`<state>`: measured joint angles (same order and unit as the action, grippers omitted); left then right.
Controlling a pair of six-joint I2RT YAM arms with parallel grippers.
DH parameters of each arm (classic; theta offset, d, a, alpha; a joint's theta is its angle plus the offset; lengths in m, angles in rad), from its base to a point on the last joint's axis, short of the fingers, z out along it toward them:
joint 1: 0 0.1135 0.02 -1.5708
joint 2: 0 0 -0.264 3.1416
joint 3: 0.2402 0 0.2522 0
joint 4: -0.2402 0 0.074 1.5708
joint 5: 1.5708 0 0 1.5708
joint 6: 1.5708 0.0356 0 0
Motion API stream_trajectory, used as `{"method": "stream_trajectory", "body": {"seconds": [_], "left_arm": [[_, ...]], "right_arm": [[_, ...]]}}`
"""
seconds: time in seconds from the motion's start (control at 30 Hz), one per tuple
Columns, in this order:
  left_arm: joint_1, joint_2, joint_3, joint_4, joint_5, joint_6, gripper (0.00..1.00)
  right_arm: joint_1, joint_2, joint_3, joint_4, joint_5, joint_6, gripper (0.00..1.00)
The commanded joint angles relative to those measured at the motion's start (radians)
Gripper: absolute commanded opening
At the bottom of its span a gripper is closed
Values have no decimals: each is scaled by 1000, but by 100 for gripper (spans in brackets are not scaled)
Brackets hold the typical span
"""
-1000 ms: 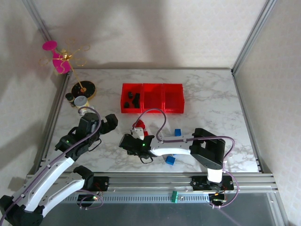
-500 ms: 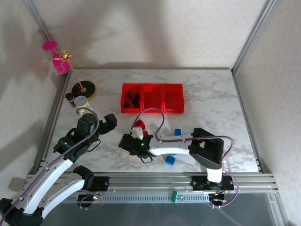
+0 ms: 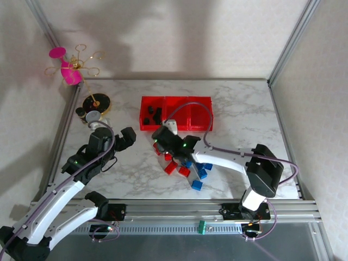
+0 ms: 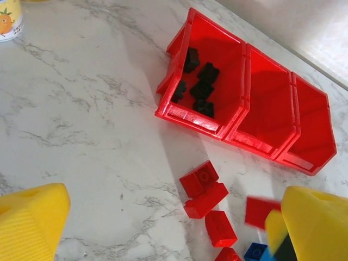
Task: Sort the legos into containers by color
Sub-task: Pick up the lego from the bottom-center of the table, then place the lego in the container.
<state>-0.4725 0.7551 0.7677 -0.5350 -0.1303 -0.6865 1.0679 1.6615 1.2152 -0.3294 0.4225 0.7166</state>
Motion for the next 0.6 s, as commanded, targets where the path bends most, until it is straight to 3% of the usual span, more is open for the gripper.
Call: {"method": "stream_trajectory", "body": {"seconds": [0.0,0.17,0.3,0.57], "left_arm": [[-5,8,4,71,-5,-23,100],[-4,72,-2,134,-5,-18,100],[-5,134,-14,204,16,-4,100],[-3,207,-29,293,1,10,100]], "right_arm": [[-94,-12,-3,67,1,-117,34],[-182,45,40,170,36,-246,34],[-261,130,100,221,-47,-274,34],[-336,336,281,223,-62,-342,34]]}}
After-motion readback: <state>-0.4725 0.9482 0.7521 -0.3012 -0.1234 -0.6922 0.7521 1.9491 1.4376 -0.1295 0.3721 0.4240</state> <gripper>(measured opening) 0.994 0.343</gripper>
